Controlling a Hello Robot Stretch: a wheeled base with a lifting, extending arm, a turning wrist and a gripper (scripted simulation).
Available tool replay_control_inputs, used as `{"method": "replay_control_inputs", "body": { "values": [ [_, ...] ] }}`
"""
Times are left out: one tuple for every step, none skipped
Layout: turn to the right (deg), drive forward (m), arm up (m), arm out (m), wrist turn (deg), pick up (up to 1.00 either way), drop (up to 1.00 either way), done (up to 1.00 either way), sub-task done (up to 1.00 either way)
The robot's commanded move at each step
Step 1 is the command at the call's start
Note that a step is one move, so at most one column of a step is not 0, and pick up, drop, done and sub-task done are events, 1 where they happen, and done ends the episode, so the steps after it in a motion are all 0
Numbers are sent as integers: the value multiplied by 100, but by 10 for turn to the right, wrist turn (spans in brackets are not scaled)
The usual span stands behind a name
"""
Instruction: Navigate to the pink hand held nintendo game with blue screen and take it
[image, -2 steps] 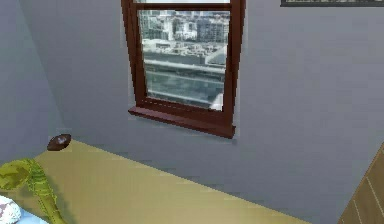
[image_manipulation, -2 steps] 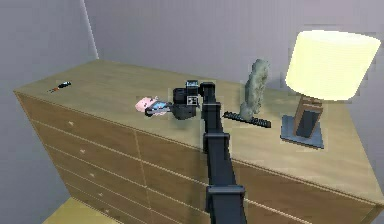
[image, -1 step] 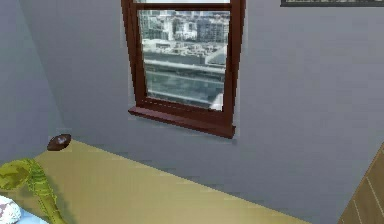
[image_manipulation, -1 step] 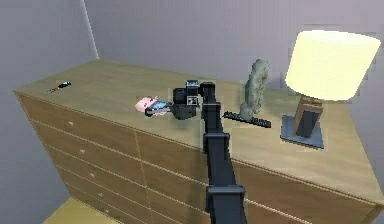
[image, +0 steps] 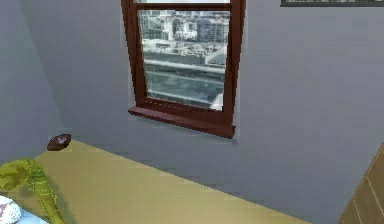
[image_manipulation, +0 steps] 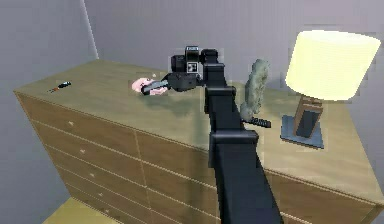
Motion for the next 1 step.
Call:
{"method": "replay_control_inputs", "body": {
  "values": [
    [0,0,0,0,0,0,0,100,0]
  ]
}}
